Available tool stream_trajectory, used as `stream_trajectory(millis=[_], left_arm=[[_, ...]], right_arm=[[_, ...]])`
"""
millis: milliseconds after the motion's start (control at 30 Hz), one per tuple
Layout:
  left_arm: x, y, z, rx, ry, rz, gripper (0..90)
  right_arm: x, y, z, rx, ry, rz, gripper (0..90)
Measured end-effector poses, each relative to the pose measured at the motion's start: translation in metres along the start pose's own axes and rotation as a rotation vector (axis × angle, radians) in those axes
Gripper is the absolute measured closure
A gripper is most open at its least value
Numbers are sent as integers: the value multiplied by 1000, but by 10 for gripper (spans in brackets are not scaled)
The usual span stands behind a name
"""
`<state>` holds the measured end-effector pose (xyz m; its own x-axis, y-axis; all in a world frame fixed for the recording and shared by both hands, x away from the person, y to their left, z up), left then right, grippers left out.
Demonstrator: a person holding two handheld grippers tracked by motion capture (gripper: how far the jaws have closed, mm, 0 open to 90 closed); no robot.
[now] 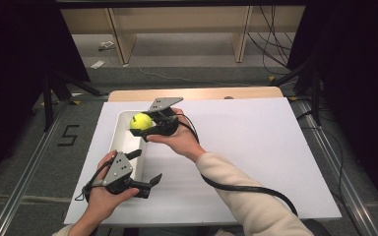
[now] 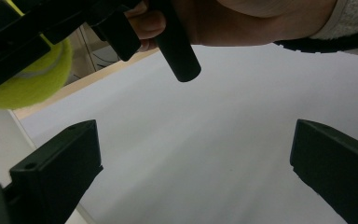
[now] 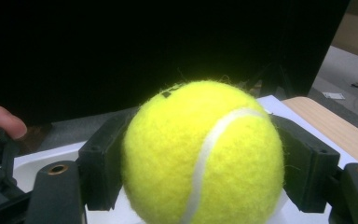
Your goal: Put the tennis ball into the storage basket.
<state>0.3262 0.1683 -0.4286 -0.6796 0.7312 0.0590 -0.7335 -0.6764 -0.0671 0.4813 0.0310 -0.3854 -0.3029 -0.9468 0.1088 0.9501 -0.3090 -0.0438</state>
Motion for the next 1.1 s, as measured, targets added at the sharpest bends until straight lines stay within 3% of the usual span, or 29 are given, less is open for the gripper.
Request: stream_trajectory(millis=[1100], left_arm=[[1, 0, -1, 0, -4, 0, 13]], right_arm=[[-36, 3, -4, 1, -96, 73, 270]])
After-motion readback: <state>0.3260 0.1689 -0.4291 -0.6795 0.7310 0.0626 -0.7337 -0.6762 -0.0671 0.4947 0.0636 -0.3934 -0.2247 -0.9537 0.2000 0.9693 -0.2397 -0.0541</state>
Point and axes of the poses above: each handheld gripper's, and its own axes: x roughly backward along the jaws, z roughly out of its top, y roughly to its right, the point moved 1 cm from there along -x, roughly forward along the jaws, and after that the axes turned 15 degrees about y, right-handed, at the moved point
